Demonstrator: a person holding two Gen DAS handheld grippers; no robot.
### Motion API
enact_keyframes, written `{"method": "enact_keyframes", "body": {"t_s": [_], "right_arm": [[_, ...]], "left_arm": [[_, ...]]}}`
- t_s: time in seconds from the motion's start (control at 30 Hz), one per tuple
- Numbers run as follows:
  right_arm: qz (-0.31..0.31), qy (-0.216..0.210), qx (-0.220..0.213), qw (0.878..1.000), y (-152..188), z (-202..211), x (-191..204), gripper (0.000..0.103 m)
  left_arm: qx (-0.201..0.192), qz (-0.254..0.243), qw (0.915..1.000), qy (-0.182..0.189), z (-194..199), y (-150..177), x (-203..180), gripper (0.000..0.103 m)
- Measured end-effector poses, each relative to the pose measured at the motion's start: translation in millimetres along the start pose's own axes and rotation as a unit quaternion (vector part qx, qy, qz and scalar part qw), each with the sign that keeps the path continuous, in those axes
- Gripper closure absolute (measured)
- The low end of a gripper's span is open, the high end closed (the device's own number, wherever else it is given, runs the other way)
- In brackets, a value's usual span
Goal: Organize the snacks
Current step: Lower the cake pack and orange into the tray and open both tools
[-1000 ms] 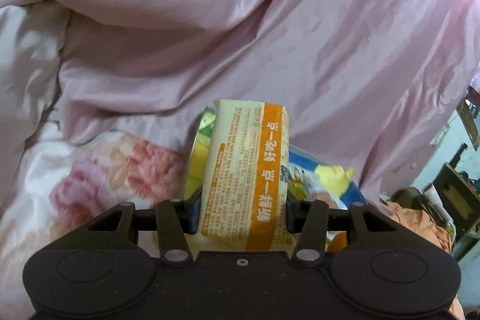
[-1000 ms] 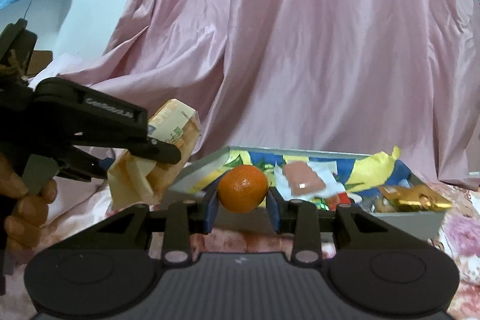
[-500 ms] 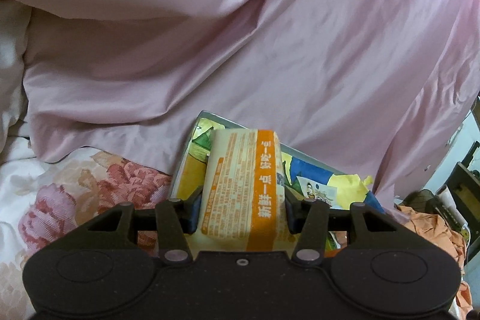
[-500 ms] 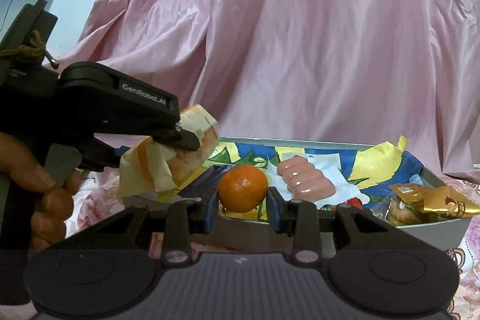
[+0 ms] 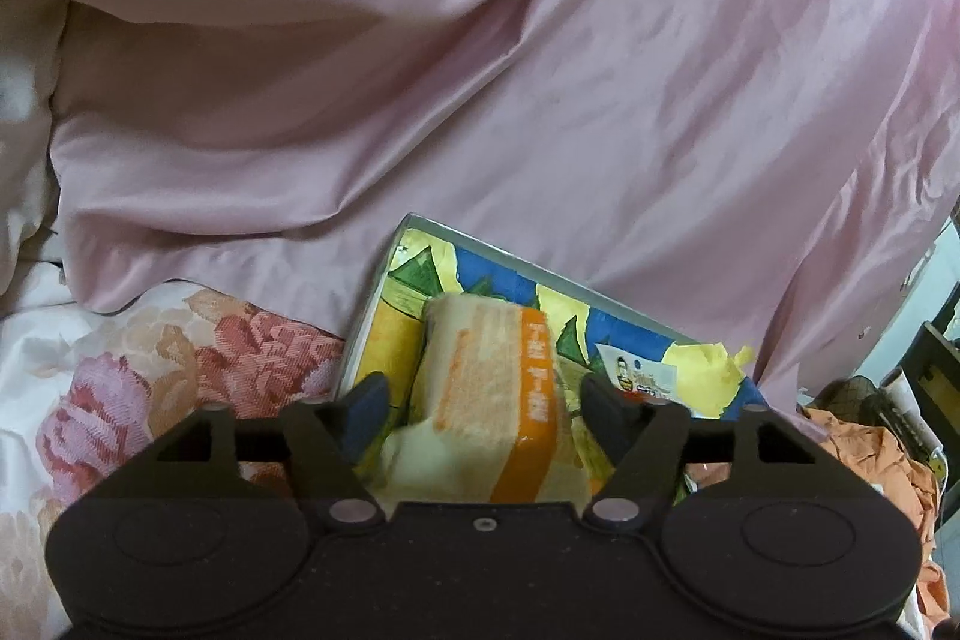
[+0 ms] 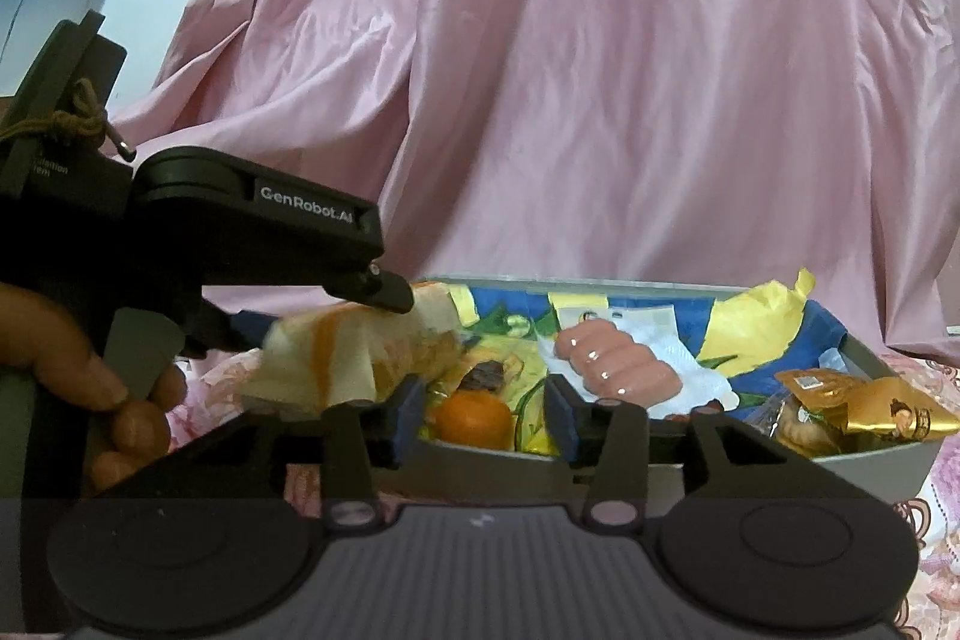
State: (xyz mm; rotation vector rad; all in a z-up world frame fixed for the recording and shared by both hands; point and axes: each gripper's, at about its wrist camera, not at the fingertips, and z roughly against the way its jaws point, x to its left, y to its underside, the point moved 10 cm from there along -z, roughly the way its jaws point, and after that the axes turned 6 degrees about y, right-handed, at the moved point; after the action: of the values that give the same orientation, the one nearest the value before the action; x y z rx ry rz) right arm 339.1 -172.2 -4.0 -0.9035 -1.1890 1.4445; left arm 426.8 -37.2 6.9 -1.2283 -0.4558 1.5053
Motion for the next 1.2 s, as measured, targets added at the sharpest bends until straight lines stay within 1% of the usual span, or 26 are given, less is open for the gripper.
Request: {"method": "enact_keyframes", "body": {"t_s": [0.07, 0.2, 0.23, 0.27, 0.33, 0.4, 0.47, 0.67, 0.77, 1.2], "right_arm": [[-0.001, 0.000, -0.003, 1.000, -0.7, 1.5, 0.0, 0.045], [-0.004, 0.004, -0.010, 1.000, -2.3, 7.3, -1.6, 0.037], [-0.005, 0.005, -0.012, 1.000, -3.3, 9.3, -2.1, 0.033], [-0.006, 0.006, -0.015, 1.000, -4.5, 11.6, -2.6, 0.029], [-0.009, 0.008, -0.019, 1.000, -7.7, 15.6, -3.6, 0.023], [-0.016, 0.006, -0.024, 1.000, -11.9, 20.8, -5.1, 0.020], [-0.020, 0.008, -0.029, 0.999, -16.0, 25.6, -7.4, 0.014], [-0.027, 0.017, -0.052, 0.998, -33.1, 45.5, -15.2, 0.003], [-0.032, 0.022, -0.063, 0.997, -41.5, 55.0, -19.6, 0.000], [-0.050, 0.043, -0.094, 0.993, -67.9, 88.5, -34.0, 0.000]], "left_arm": [[-0.005, -0.001, 1.0000, -0.002, 2.3, -0.1, 0.1, 0.020], [-0.022, 0.002, 0.9998, 0.001, 11.3, -3.0, 0.2, 0.013], [-0.027, 0.001, 0.9996, 0.000, 14.5, -4.3, -0.1, 0.007], [-0.033, -0.001, 0.9995, 0.000, 17.8, -5.6, -0.4, 0.005], [-0.045, -0.003, 0.9990, 0.000, 25.2, -8.5, -0.9, 0.003], [-0.051, -0.004, 0.9987, -0.001, 32.1, -9.9, -1.8, 0.001], [-0.057, -0.005, 0.9984, -0.004, 39.4, -11.7, -2.9, 0.001], [-0.071, -0.019, 0.9971, -0.018, 60.5, -14.3, -7.4, 0.001], [-0.074, -0.022, 0.9967, -0.023, 70.1, -14.7, -9.7, 0.001], [-0.086, -0.034, 0.9951, -0.036, 107.5, -10.8, -20.0, 0.001]]}}
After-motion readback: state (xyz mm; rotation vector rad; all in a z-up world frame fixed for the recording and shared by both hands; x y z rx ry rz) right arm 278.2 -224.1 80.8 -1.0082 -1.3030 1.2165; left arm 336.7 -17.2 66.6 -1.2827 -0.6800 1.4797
